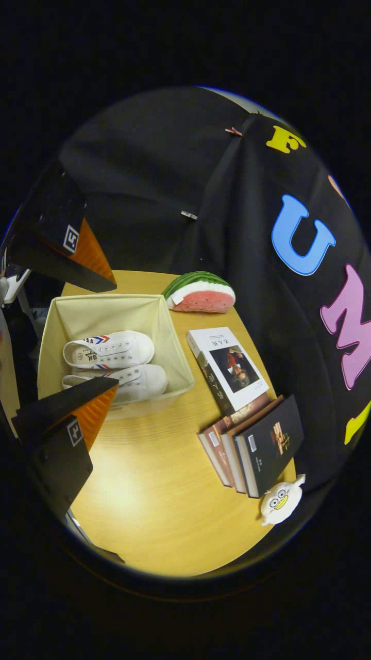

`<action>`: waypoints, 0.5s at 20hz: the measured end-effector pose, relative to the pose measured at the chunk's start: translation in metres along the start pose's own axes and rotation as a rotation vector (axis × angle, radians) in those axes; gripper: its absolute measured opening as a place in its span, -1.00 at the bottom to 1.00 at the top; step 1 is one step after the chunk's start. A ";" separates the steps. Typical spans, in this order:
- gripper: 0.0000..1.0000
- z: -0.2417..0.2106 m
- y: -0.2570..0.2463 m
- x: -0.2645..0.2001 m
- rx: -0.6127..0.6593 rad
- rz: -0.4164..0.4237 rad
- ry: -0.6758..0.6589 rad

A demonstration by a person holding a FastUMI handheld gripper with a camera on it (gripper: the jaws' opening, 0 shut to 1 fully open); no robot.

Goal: Open the storage box then place both shoes into the box .Put the left shoe in first, then the right shoe, with the right side of both shoes facing outward in a uniform manner.

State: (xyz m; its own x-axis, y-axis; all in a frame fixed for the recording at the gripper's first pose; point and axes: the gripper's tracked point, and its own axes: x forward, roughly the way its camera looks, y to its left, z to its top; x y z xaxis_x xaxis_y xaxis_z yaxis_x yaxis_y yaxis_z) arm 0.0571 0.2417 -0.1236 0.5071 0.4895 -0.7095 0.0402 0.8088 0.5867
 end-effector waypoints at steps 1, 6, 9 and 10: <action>0.98 0.004 -0.008 -0.007 -0.009 -0.012 -0.031; 0.98 0.030 -0.038 -0.056 -0.099 -0.103 -0.208; 0.98 0.053 -0.053 -0.094 -0.181 -0.179 -0.351; 0.98 0.062 -0.054 -0.108 -0.210 -0.193 -0.408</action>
State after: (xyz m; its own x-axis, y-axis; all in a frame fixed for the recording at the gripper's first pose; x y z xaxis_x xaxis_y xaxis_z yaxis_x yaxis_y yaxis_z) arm 0.0533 0.1253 -0.0541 0.8047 0.1911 -0.5620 0.0135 0.9406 0.3392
